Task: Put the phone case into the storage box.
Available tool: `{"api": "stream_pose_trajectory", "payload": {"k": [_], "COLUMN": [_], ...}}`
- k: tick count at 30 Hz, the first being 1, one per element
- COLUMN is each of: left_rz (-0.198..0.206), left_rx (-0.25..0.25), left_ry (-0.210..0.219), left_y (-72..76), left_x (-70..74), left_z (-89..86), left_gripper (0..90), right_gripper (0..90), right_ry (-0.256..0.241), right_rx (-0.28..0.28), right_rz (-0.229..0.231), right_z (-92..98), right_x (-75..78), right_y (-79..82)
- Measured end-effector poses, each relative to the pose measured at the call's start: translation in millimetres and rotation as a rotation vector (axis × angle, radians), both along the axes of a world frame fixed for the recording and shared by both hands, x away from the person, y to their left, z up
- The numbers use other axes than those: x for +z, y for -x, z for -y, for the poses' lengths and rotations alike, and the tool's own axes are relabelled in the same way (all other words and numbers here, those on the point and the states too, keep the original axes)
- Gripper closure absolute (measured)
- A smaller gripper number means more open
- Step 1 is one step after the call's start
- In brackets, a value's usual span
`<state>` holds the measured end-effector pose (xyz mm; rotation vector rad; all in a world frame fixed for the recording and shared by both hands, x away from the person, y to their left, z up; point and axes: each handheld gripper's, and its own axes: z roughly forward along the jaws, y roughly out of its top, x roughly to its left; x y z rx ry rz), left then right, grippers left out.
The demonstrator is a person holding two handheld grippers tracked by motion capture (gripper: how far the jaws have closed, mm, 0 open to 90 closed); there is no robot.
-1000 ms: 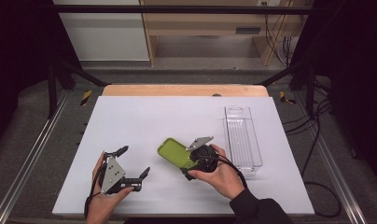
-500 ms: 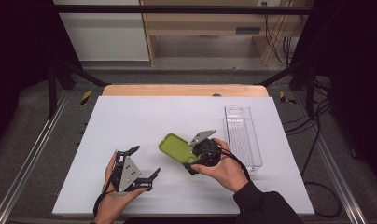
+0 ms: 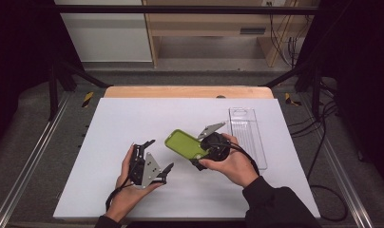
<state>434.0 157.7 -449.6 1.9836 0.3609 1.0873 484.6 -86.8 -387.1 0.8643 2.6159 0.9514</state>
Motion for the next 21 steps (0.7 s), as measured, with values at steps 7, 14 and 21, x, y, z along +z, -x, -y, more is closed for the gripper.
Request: {"api": "stream_pose_trajectory", "payload": {"k": [7,14,21], "left_rz": [0.041,0.093,0.143], "left_rx": [0.024,0.027,0.056], "left_ry": [-0.055,-0.102,-0.081], "left_y": [4.8,11.4,16.2], "left_x": [-9.5,-9.4,-4.2], "left_z": [2.9,4.7,1.1], "left_gripper": [4.4,5.5,7.8], "right_gripper": [17.4,17.4,17.3], "right_ry": [0.020,0.028,0.029], "right_rx": [-0.001,0.022,0.060], "right_rz": [-0.018,-0.025,-0.023], "right_z": [2.6,-8.2,-17.8], "right_x": [7.8,20.2,29.4], "right_y": [-0.2,4.7,11.2]}}
